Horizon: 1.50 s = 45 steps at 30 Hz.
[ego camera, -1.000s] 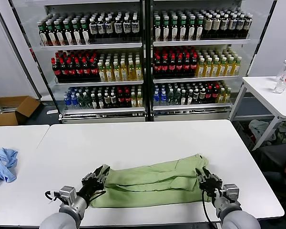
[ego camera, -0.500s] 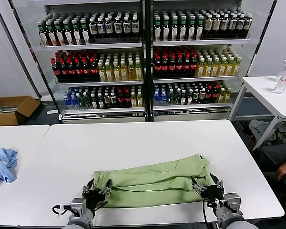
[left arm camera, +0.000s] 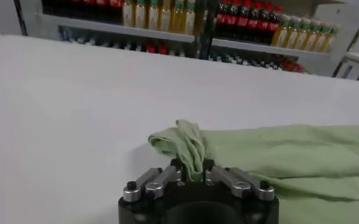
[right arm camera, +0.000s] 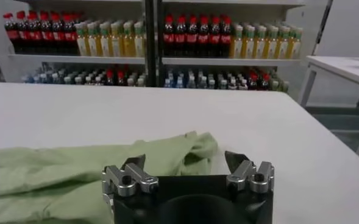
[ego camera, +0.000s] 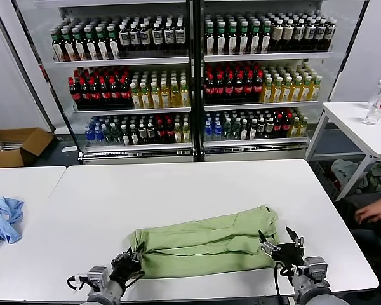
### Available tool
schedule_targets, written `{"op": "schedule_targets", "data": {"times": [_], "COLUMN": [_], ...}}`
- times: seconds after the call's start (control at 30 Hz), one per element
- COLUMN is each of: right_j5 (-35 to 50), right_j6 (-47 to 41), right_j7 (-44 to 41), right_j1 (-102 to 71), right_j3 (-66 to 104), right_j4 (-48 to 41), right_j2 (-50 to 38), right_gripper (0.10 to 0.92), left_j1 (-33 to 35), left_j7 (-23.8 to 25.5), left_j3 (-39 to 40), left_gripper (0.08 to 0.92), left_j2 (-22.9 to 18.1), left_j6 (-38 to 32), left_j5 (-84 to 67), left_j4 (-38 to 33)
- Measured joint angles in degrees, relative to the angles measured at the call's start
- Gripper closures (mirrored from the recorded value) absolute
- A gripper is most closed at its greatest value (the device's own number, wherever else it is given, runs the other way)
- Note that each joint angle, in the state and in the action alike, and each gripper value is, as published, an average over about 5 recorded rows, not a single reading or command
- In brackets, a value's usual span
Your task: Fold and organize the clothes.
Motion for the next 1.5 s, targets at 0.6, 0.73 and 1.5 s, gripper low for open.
{"op": "schedule_targets", "data": {"times": [0.6,0.73,1.5], "right_j5": [0.1,0.0,-0.3], "right_j6": [0.8,0.8,0.1], "right_j7": [0.0,0.1,0.2], "right_j1": [1.5,1.5,0.2], "right_j3": [-0.7,-0.6,0.5], "right_j4": [0.0,0.3,1.1], "right_j2": [-0.5,-0.6,1.0], "right_gripper": [0.203,0.203,0.203], "left_j1": [-0.5,-1.1,-11.5], "left_j7": [-0.7,-0.9,-2.1], "left_j3": [-24.0,-21.6,6.1], "left_gripper": [0.897,0.897,0.655], "left_j2": [7.4,4.6,-8.4], "left_j6": [1.1,1.1,-1.4], "left_j5": [-23.7,-30.5,-31.2], "left_j4": [-6.0,-10.2,-2.7]}}
